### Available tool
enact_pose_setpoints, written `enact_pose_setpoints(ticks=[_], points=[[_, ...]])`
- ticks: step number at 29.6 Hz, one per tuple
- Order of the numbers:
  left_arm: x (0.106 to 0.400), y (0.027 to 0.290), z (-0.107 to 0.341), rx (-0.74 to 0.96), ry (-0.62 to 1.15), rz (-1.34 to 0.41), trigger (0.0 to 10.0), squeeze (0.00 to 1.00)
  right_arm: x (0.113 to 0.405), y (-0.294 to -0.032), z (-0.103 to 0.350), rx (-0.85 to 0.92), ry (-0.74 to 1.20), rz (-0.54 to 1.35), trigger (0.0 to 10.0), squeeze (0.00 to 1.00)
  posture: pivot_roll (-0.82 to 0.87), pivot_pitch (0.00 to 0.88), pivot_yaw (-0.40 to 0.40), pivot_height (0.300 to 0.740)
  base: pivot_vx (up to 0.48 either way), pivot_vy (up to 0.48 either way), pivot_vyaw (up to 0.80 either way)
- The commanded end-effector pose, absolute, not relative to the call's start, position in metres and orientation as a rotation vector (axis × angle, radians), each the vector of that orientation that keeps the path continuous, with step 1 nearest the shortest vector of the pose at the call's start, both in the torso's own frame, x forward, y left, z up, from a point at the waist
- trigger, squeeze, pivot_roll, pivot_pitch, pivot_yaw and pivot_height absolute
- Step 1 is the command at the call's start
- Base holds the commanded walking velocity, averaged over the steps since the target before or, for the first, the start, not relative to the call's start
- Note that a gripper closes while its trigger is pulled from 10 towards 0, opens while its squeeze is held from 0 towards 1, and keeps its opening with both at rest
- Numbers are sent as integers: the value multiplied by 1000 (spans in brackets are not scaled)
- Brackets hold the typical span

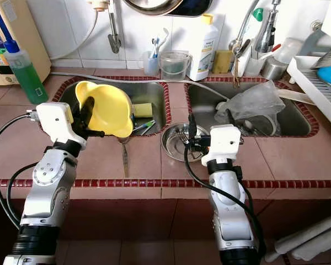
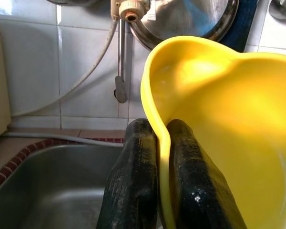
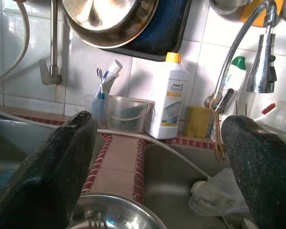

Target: Kitchen organization

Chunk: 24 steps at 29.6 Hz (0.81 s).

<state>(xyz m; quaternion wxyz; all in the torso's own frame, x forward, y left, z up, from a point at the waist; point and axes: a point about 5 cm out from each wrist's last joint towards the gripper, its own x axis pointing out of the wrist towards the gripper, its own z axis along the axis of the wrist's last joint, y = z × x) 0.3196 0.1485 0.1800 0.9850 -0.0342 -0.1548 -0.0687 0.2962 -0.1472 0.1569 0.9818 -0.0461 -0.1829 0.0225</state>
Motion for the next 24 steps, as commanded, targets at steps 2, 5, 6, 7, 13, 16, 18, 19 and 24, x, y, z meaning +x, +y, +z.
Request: enact_pose_setpoints(ticks=[2,5,6,7,13,16,18,19,24], points=[[322,148,181,-59,-307,-139,10000,0,297,-147,158,-97,-376,52,10000,0,-68,0,5,740,349,0,0],[322,148,180,-61,-297,-140,10000,0,297,-147,157,-98,-375,52,10000,0,-70,0,6,740,368,0,0],[322,148,180,-62,-296,-140,10000,0,296,-147,157,-97,-375,52,10000,0,-70,0,7,740,375,0,0],[322,148,180,-61,-296,-140,10000,0,296,-147,157,-97,-375,52,10000,0,-70,0,7,740,379,0,0],[323,148,180,-58,-292,-141,10000,0,296,-147,156,-93,-372,54,10000,0,-69,0,8,740,389,0,0],[323,148,180,-57,-291,-142,10000,0,295,-147,156,-92,-371,55,10000,0,-69,0,9,740,389,0,0],[322,148,179,-56,-288,-141,10000,0,295,-146,155,-92,-367,57,10000,0,-67,0,8,740,390,0,0],[322,148,179,-55,-288,-141,10000,0,295,-146,155,-91,-367,58,10000,0,-67,0,8,740,390,0,0],[322,148,178,-54,-282,-139,10000,0,294,-146,154,-90,-363,59,10000,0,-65,0,6,740,388,0,0]])
